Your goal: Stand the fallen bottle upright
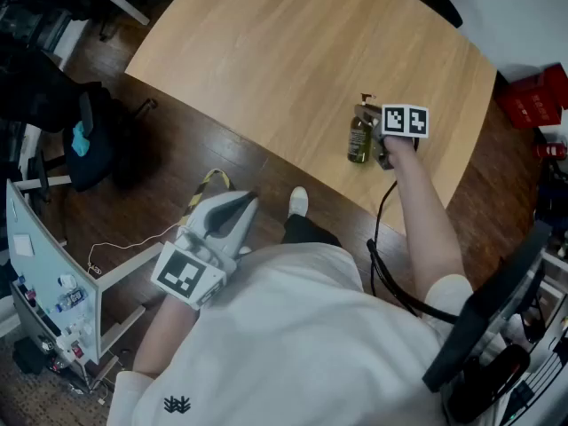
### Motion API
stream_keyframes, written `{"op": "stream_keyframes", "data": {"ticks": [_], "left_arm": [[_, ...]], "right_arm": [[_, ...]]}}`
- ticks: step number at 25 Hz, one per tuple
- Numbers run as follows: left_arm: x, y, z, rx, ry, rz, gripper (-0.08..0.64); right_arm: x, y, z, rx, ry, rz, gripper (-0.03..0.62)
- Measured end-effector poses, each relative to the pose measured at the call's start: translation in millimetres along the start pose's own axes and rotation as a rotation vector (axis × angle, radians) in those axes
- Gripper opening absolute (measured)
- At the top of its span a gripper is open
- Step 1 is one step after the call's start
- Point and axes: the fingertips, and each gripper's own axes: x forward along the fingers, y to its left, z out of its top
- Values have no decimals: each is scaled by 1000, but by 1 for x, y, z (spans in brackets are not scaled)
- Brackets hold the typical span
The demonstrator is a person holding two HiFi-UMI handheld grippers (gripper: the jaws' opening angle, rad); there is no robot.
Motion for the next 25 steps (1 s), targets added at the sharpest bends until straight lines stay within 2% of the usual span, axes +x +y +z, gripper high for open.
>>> {"op": "stream_keyframes", "data": {"ticks": [4,7,12,14,17,20,23,25], "left_arm": [[7,-2,3,9,-12,-13,-2],[7,-7,4,8,-17,-30,-2],[3,-15,3,14,-22,-71,-2],[-3,-15,-2,36,-16,-88,-2],[-17,-16,-5,50,-23,-98,-2],[-32,-18,-8,73,-43,-106,-2],[-55,-18,-13,104,-81,-112,-2],[-76,-15,-19,117,-112,-118,-2]], "right_arm": [[-33,21,32,-168,-172,-24,124],[-57,38,39,-300,-281,-56,121],[-72,68,12,-583,-323,-167,118],[-70,75,2,-647,-322,-213,118],[-64,75,2,-669,-330,-256,120],[-63,67,7,-652,-331,-301,128],[-80,58,9,-566,-363,-368,201],[-99,63,2,-504,-410,-411,210]]}}
